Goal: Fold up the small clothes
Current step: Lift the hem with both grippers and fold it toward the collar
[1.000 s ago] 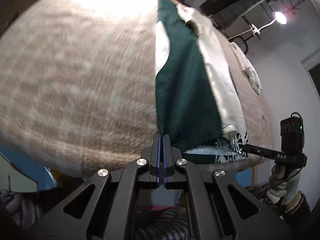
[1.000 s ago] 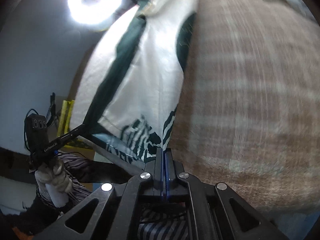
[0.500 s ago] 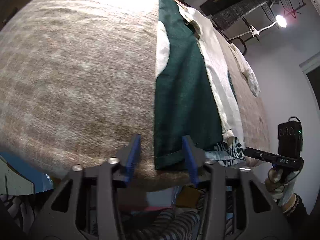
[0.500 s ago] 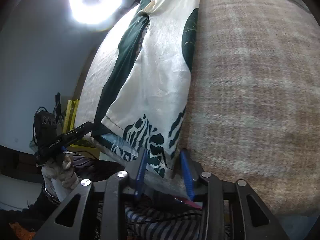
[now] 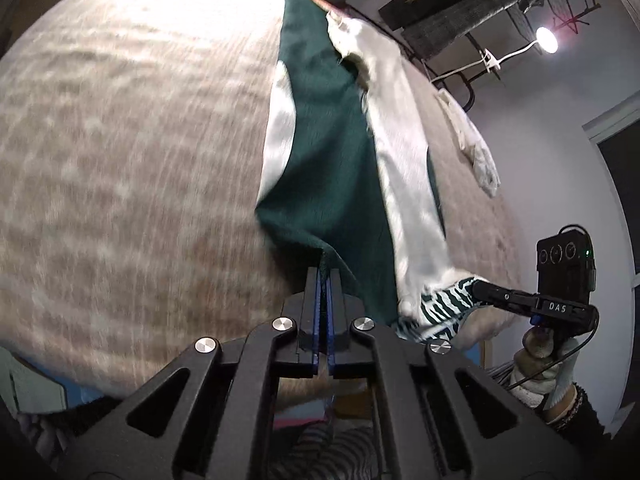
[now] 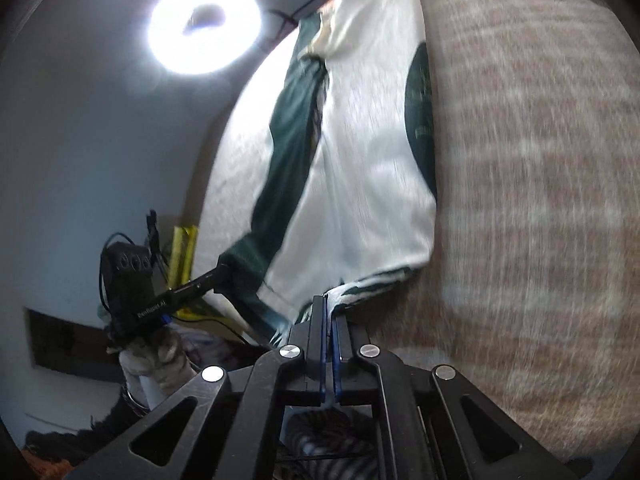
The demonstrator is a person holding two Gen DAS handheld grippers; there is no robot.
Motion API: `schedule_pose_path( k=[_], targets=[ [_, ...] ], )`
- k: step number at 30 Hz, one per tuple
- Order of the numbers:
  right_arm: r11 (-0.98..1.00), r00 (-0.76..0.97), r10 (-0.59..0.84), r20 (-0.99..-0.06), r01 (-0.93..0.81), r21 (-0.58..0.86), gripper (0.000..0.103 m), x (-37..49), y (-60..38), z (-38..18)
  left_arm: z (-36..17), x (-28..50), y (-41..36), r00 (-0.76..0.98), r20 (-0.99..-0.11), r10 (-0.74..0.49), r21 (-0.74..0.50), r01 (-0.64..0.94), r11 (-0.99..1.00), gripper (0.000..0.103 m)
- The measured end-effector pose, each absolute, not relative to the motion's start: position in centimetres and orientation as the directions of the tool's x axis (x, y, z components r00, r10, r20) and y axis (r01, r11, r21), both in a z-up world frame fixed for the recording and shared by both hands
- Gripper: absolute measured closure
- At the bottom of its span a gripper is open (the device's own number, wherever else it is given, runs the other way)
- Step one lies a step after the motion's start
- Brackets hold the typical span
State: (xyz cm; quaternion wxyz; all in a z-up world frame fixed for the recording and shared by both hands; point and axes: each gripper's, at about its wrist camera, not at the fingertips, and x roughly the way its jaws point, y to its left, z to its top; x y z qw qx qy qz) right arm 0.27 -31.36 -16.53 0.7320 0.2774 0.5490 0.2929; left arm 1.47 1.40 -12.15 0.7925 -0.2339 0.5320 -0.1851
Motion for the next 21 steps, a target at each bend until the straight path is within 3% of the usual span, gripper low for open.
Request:
schedule_pose_path(
  k=[10, 21],
  targets=[
    [0.687, 0.299, 0.714, -0.634, -0.124, 0.716, 0.103, 4.9, -32.3, -13.6, -9.3, 7.7, 1.3, 0.420, -0.729, -0.541, -0.571, 0.063, 0.819, 0.103],
    [0.686, 0.364, 0.700, -0.615, -0.103, 0.720, 0.103, 11.0, -33.2, -12.6, -9.7, 14.1, 1.0, 0.419, -0.749, -0.513, -0.550, 0.036, 0.834, 0.103]
  ],
)
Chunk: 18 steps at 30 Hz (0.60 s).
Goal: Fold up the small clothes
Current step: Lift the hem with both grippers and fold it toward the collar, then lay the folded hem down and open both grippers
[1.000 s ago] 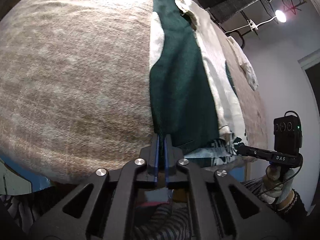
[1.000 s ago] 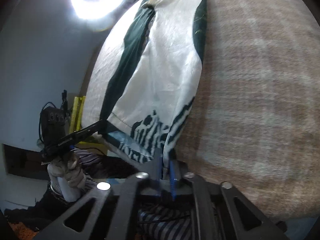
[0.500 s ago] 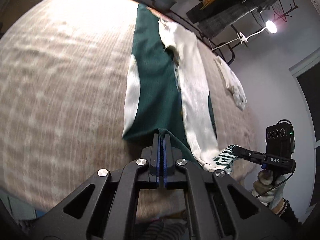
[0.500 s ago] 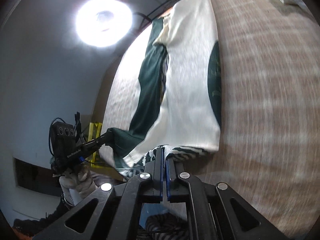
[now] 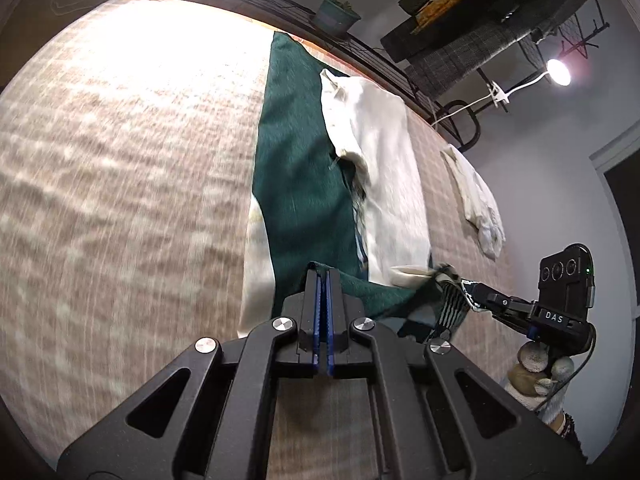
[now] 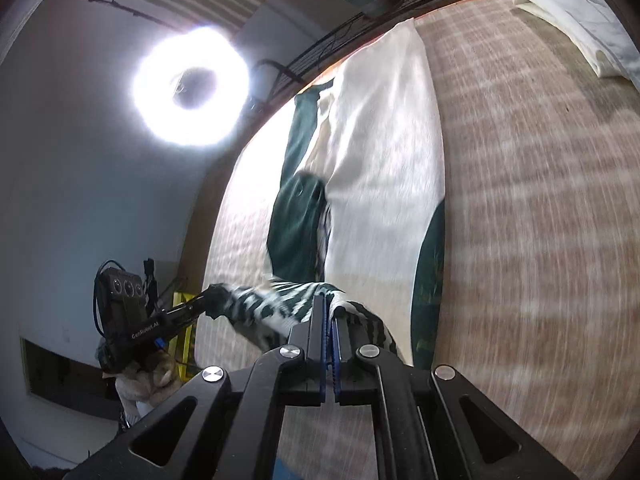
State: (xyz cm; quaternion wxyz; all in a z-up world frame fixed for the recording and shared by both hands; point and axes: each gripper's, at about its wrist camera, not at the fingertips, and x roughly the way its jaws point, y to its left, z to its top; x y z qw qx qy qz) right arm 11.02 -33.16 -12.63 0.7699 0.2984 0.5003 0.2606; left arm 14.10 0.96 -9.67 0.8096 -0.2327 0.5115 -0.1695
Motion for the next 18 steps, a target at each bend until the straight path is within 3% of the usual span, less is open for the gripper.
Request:
schedule_pose_path(
  k=[18],
  targets=[
    [0.704, 0.394, 0.646, -0.654, 0.024, 0.710, 0.103, 17.8, -34.6, -15.5, -12.6, 21.1, 0.7, 0.400, -0.797, -0.453, -0.512, -0.049, 0.857, 0.103]
  ],
)
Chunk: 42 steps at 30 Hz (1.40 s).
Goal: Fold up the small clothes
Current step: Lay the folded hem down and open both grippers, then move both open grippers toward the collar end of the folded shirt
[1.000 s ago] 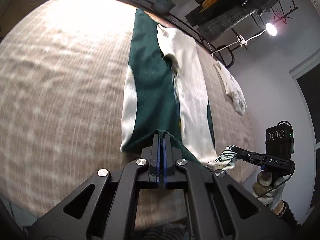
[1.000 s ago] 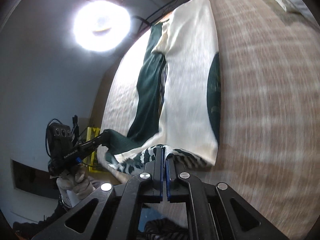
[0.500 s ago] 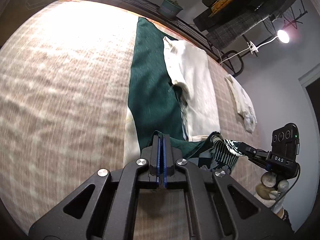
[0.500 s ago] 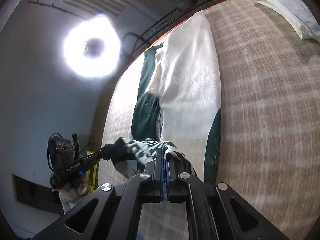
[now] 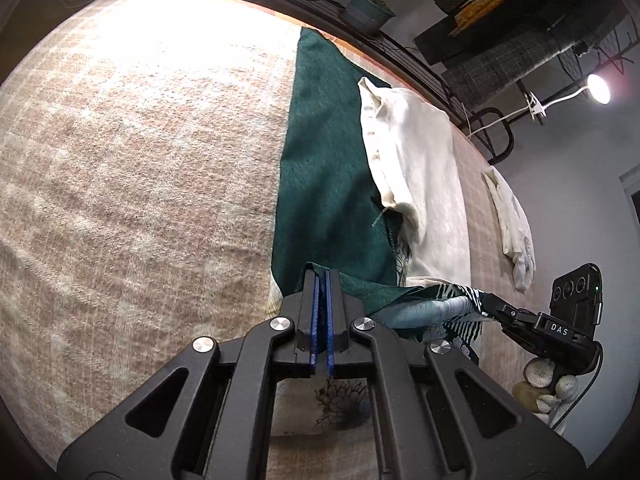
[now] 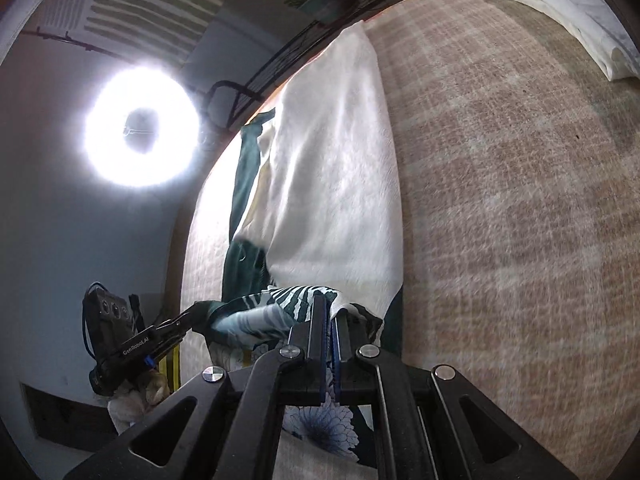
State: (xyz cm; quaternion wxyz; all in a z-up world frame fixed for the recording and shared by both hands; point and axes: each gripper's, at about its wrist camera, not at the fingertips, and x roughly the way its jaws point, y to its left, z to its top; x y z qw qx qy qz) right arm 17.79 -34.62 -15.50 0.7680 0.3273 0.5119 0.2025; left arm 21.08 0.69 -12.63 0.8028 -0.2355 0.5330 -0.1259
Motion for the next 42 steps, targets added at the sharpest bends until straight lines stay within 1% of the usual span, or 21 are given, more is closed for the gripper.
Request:
schedule_pose_path(
  k=[2, 3, 4, 5, 6, 7, 8, 9, 12, 17, 24, 25, 28, 31, 35, 42],
  targets=[
    [0.705, 0.393, 0.644, -0.656, 0.028, 0.709, 0.102, 18.1, -34.7, -15.6, -12.8, 21.3, 0.8, 0.403, -0.794, -0.455, -0.519, -0.062, 0.852, 0.103],
    [0.704, 0.391, 0.646, -0.655, 0.025, 0.709, 0.100, 18.1, -34.5, -15.6, -12.8, 21.5, 0.8, 0.401, -0.798, -0.451, -0.516, -0.065, 0.854, 0.101],
    [0.708, 0.392, 0.643, -0.658, 0.022, 0.705, 0.099, 18.3, -34.2, -15.6, -12.8, 21.5, 0.8, 0.399, -0.799, -0.449, -0.514, -0.066, 0.856, 0.095],
    [0.716, 0.391, 0.638, -0.664, 0.017, 0.698, 0.097, 18.4, -34.0, -15.6, -12.7, 21.5, 0.9, 0.401, -0.797, -0.450, -0.516, -0.066, 0.854, 0.092],
    [0.724, 0.390, 0.631, -0.670, 0.013, 0.689, 0.094, 18.6, -34.0, -15.4, -12.5, 21.5, 1.0, 0.407, -0.794, -0.451, -0.519, -0.067, 0.852, 0.083],
    [0.734, 0.395, 0.620, -0.678, 0.014, 0.679, 0.081, 18.6, -34.0, -15.2, -12.3, 21.5, 1.2, 0.423, -0.790, -0.443, -0.516, -0.070, 0.854, 0.070],
    [0.742, 0.404, 0.608, -0.684, 0.019, 0.670, 0.069, 18.8, -33.8, -15.2, -12.0, 21.5, 1.4, 0.439, -0.787, -0.433, -0.512, -0.074, 0.856, 0.063],
    [0.746, 0.419, 0.597, -0.684, 0.024, 0.666, 0.068, 18.9, -34.0, -15.0, -11.8, 21.5, 1.6, 0.453, -0.783, -0.427, -0.512, -0.077, 0.856, 0.056],
    [0.735, 0.433, 0.598, -0.674, 0.040, 0.677, 0.068, 19.1, -34.8, -14.9, -11.3, 21.6, 2.2, 0.474, -0.771, -0.425, -0.519, -0.081, 0.851, 0.056],
    [0.755, 0.436, 0.577, -0.690, 0.038, 0.655, 0.068, 19.1, -35.2, -14.8, -10.9, 21.7, 2.5, 0.493, -0.777, -0.391, -0.490, -0.084, 0.868, 0.056],
    [0.808, 0.456, 0.529, -0.716, -0.012, 0.589, 0.068, 20.0, -34.6, -13.5, -10.3, 23.9, 1.6, 0.497, -0.796, -0.347, -0.428, -0.056, 0.902, 0.056],
    [0.819, 0.460, 0.518, -0.721, -0.023, 0.574, 0.067, 20.4, -34.5, -13.3, -10.1, 24.3, 1.4, 0.498, -0.798, -0.339, -0.415, -0.046, 0.908, 0.056],
    [0.842, 0.467, 0.495, -0.733, -0.048, 0.538, 0.062, 21.6, -34.4, -12.9, -9.9, 26.5, 0.9, 0.496, -0.805, -0.326, -0.387, -0.022, 0.922, 0.056],
    [0.860, 0.468, 0.471, -0.747, -0.055, 0.507, 0.060, 23.2, -34.4, -12.8, -10.6, 29.1, 1.1, 0.489, -0.811, -0.320, -0.384, -0.032, 0.923, 0.056],
    [0.888, 0.469, 0.433, -0.770, -0.076, 0.454, 0.052, 25.9, -34.4, -12.9, -11.6, 32.8, 1.6, 0.489, -0.816, -0.307, -0.377, -0.048, 0.925, 0.056],
    [0.902, 0.473, 0.414, -0.778, -0.098, 0.420, 0.051, 32.0, -35.3, -13.8, -13.8, 39.4, 1.7, 0.472, -0.836, -0.280, -0.351, -0.069, 0.934, 0.056]
  ],
)
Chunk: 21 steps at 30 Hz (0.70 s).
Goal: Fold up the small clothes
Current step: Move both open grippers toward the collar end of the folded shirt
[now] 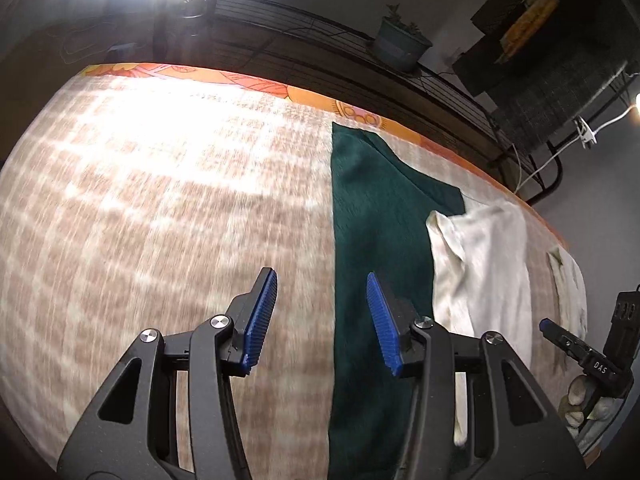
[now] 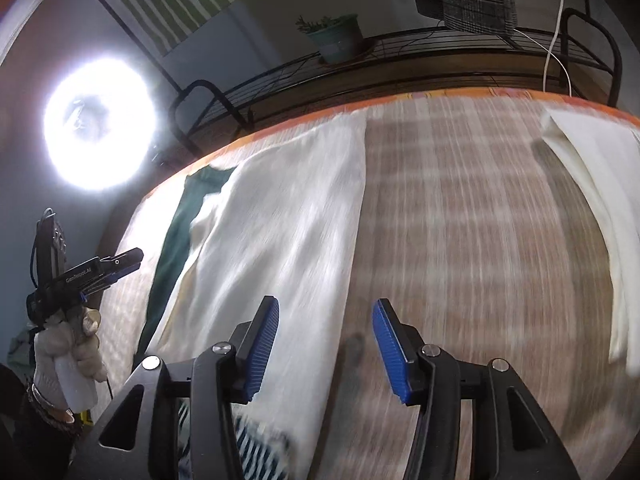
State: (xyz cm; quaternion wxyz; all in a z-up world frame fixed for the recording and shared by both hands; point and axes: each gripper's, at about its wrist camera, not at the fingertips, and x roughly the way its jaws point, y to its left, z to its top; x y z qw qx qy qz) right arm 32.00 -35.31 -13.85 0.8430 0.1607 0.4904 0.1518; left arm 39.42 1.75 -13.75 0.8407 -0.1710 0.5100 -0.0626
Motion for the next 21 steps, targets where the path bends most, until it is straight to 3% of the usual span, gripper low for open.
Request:
schedule_pose_path(
  k=[10, 21],
  targets=[
    [0.892, 0.508, 0.411, -0.757, -0.051, 0.449, 0.050, 39.6, -37.8, -14.7, -15.2, 45.8, 0.3, 0.485, -0.840, -0.243, -0.294, -0.029, 0.955, 0.056],
    [0.917, 0.513, 0.380, -0.769, -0.099, 0.387, 0.055, 44.5, -36.3, -14.7, -15.6, 50.6, -2.0, 0.510, -0.832, -0.217, -0.259, -0.010, 0.966, 0.056]
  ],
)
